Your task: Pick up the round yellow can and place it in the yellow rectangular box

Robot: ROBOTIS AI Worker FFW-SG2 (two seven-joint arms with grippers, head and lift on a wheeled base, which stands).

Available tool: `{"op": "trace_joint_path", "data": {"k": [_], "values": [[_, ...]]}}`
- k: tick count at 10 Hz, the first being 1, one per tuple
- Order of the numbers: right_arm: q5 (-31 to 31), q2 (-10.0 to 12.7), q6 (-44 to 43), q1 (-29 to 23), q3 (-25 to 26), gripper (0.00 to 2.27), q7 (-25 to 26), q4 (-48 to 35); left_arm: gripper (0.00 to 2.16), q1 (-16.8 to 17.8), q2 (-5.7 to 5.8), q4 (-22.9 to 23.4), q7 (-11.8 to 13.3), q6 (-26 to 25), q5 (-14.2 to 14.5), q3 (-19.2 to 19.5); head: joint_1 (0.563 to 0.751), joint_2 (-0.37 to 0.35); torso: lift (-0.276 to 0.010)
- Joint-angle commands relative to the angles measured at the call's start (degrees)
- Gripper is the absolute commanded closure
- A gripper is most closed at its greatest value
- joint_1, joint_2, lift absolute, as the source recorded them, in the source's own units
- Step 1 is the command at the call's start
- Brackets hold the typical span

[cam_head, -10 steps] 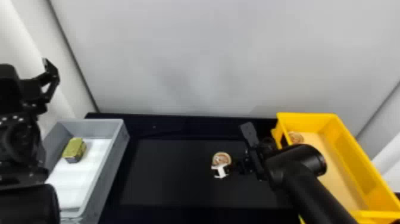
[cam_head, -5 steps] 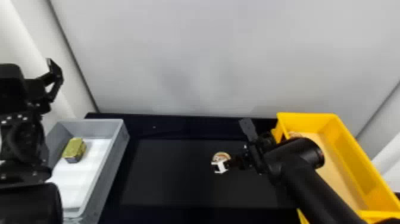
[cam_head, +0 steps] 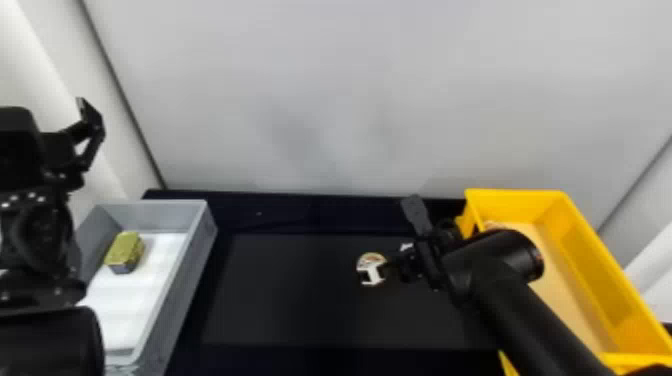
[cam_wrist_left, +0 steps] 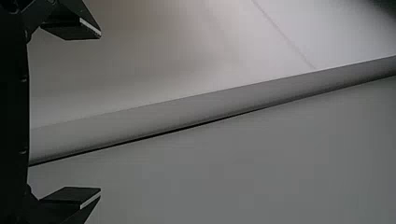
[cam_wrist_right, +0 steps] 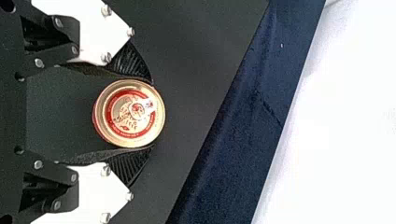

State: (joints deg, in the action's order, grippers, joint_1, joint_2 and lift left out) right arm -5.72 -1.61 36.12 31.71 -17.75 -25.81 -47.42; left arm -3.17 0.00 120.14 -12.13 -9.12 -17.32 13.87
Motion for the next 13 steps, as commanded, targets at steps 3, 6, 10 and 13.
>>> {"op": "trace_joint_path", "data": {"k": [3,6,10,13], "values": [[0.0,0.03,0.46,-0.51,0.34,0.75,0.13,-0.83,0.1,-0.08,-0.15,0.01,0.0,0.06,0.09,0.11,0.694,0.014,-0.06],[0.0,-0.24,1.42,-1.74,1.13,0.76,-0.04,-3.56,0.1,-0.17,-0.15,0.01,0.0,0.06,0.09,0.29,0.694,0.014,-0.06],[-0.97,-2.61,6.26,-6.13,2.45,0.75,-2.07,-19.55,0.1,-0.52,-0.15,0.27,0.0,0.06,0.18,0.82,0.694,0.014,-0.06],[-5.36,-3.93,10.13,-6.83,3.33,0.75,-6.11,-29.92,0.1,-0.52,-0.15,0.45,0.0,0.06,0.18,0.9,0.694,0.014,-0.06]]}}
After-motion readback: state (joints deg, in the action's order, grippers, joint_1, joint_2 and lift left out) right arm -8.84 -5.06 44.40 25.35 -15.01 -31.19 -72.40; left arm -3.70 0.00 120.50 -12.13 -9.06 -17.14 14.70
